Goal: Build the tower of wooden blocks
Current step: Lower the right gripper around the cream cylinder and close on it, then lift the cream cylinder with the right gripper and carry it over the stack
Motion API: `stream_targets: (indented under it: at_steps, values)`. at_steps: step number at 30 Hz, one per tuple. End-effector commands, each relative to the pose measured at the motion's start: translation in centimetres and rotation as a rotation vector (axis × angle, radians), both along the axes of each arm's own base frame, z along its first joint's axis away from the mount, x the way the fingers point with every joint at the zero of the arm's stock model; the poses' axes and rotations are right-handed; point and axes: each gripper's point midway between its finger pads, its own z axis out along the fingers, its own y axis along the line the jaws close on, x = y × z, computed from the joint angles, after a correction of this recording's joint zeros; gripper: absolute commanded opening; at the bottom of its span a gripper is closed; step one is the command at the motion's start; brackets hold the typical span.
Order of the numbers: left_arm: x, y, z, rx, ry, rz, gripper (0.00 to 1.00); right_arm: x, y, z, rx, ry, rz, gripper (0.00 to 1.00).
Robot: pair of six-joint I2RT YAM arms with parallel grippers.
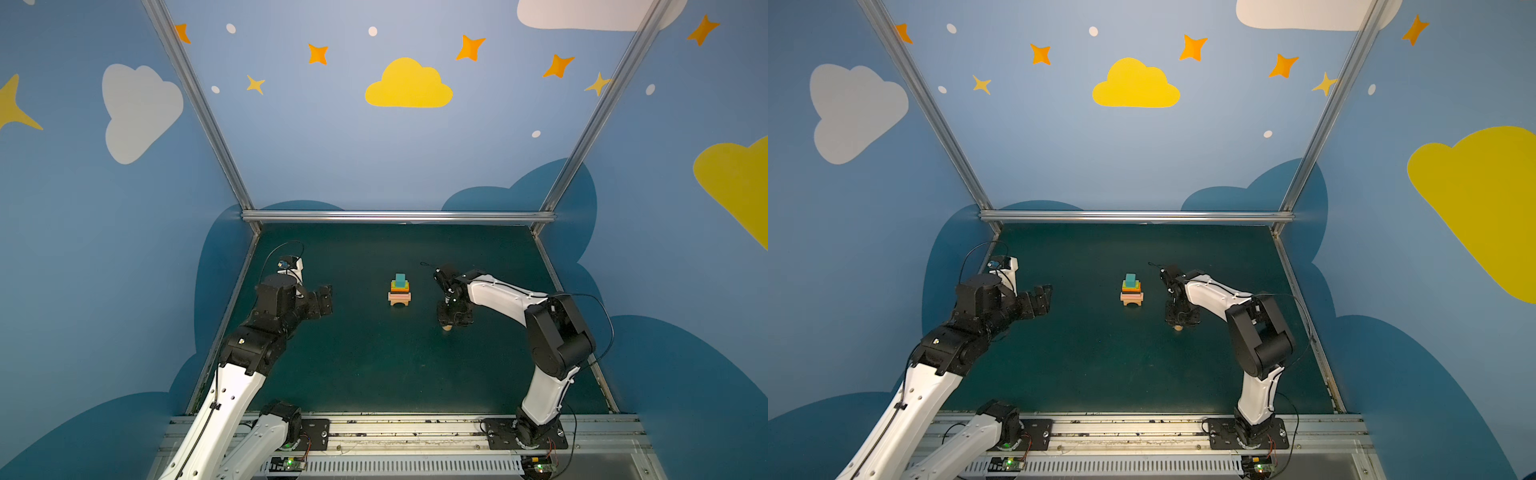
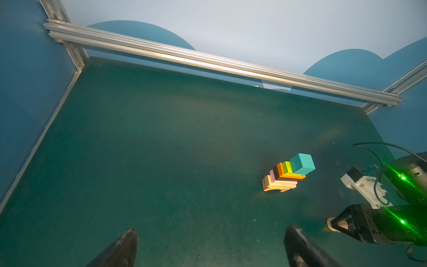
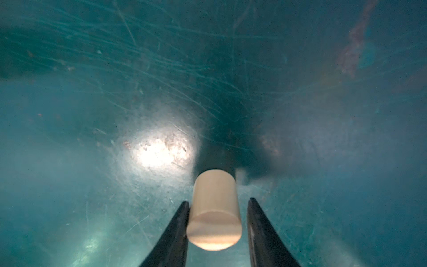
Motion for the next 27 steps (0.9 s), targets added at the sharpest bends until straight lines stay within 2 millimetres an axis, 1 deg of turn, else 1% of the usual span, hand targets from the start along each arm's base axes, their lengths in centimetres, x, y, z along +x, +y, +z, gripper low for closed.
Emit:
stream_targets:
  at_steps: [1,12,15,20,23,27]
  values:
    - [0.2,0.0,0.1,-0.011,-0.009,0.006,0.98,0.2,0.1,0.9,0.025,-0.018,-0.011,0.38]
    - [0.4,-0.1,0.0,-0.018,-0.006,-0.001,0.98,0.1,0.2,1.0,0.028,-0.014,-0.008,0.32]
    - [0.4,-0.1,0.0,-0.02,-0.002,0.0,0.98,0.3,0.2,1.3,0.025,-0.017,-0.005,0.32]
    - [0.4,-0.1,0.0,-0.023,-0.003,-0.001,0.98,0.6,0.2,2.9,0.003,-0.022,0.027,0.3]
    - [0.4,-0.2,0.0,-0.029,-0.002,-0.004,0.98,1.0,0.3,4.4,-0.034,-0.032,0.066,0.29]
    - [0.3,-0.2,0.2,-0.033,-0.006,-0.007,0.98,1.7,0.8,6.7,-0.029,-0.056,0.105,0.28]
